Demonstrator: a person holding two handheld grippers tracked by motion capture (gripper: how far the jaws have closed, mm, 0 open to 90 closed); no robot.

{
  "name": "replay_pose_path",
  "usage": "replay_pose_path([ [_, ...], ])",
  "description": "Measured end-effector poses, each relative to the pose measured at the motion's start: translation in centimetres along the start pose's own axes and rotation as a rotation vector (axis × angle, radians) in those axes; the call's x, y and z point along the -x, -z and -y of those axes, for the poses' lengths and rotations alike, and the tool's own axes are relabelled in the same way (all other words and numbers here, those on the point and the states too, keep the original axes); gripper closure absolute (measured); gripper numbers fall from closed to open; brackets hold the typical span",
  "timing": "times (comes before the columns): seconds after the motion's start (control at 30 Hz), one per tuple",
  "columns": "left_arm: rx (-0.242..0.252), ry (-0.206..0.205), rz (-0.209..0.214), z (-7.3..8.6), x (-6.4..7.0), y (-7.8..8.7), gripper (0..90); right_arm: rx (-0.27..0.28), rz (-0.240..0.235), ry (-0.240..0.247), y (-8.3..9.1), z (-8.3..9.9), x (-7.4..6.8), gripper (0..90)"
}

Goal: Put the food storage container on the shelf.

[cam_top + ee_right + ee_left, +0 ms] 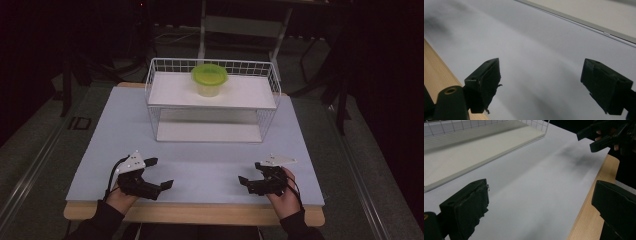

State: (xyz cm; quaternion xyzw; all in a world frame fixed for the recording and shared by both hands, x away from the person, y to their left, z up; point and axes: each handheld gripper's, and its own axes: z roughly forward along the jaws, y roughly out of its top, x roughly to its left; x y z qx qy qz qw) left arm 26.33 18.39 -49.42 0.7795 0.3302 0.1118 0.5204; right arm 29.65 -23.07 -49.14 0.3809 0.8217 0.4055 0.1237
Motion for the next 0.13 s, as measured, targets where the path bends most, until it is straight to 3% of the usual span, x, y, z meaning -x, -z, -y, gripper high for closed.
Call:
replay_pose_path([
  [0.13, 0.013, 0.001, -0.01, -0.09, 0.02, 0.28, 2.1, -0.003, -0.002, 0.01, -0.02, 0.03, 0.04, 15.9],
])
